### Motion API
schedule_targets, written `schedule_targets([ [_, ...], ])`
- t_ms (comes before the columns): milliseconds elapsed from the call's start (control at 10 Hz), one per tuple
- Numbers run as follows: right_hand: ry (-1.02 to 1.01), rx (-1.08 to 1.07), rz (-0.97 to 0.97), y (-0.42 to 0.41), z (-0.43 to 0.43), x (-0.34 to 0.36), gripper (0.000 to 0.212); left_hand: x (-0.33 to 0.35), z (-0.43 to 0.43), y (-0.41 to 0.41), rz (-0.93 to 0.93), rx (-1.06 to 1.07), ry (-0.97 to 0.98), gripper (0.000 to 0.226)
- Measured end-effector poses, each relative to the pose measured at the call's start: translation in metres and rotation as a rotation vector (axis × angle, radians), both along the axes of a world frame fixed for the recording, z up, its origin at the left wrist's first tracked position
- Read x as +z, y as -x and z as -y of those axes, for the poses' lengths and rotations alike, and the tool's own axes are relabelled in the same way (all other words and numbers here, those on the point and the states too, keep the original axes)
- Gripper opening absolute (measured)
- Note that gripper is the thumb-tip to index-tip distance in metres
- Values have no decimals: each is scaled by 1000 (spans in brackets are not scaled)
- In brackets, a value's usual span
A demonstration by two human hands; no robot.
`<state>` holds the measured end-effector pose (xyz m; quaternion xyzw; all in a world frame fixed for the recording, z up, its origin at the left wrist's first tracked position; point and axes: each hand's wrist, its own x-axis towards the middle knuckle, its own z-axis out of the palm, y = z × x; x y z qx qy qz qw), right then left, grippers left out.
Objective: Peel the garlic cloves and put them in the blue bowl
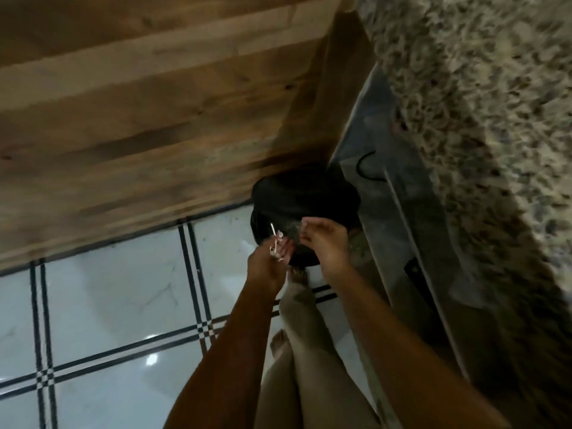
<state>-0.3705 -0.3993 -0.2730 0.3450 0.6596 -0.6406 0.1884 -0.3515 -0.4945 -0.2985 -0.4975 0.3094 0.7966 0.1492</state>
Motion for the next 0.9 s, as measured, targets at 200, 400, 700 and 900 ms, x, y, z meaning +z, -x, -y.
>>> schedule_targets([
  [200, -47, -19, -103, 12, 16, -53, 12, -67, 3, 18, 180, -74, -6, 39],
  [400, -19, 429, 20, 46, 33, -135, 44, -79, -9, 82, 185, 510, -510, 45],
  [700, -49, 457, 32, 38, 30, -147, 45, -110, -6, 79, 74, -89, 145, 55],
  [900, 159, -47, -37, 44, 21, -53, 22, 0, 7, 78, -120, -1, -26, 37],
])
